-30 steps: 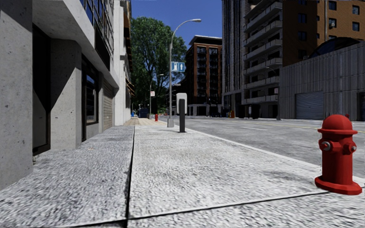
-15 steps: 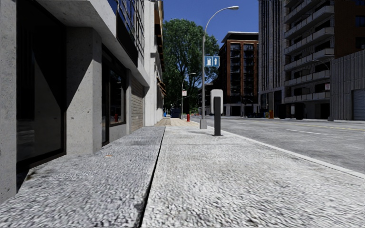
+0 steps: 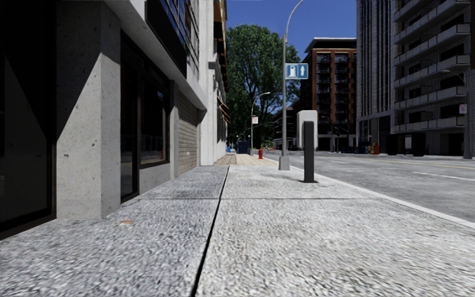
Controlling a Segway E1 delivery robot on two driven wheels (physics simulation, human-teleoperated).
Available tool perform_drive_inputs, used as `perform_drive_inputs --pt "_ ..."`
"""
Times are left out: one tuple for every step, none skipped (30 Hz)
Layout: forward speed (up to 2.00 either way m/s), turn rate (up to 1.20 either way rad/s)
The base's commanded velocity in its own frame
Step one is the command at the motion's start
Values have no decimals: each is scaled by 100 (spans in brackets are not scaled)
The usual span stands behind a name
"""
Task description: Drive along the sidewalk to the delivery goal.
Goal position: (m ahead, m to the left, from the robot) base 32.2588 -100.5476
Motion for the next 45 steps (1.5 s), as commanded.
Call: perform_drive_inputs --pt "200 0" --pt "200 0" --pt "200 0" --pt "200 0" --pt "200 0" --pt "200 0" --pt "200 0" --pt "200 0" --pt "200 0" --pt "200 0" --pt "200 0" --pt "200 0" --pt "200 0" --pt "200 0" --pt "200 0" --pt "200 0" --pt "200 0" --pt "200 0" --pt "200 0" --pt "200 0" --pt "200 0" --pt "200 0" --pt "200 0" --pt "200 0" --pt "200 0" --pt "200 0" --pt "200 0" --pt "200 0" --pt "200 0" --pt "200 0" --pt "200 0" --pt "200 0" --pt "200 0" --pt "200 0" --pt "200 0" --pt "200 0" --pt "200 0" --pt "200 0" --pt "200 0" --pt "200 0" --pt "200 0" --pt "200 0" --pt "200 0" --pt "200 0" --pt "200 0"
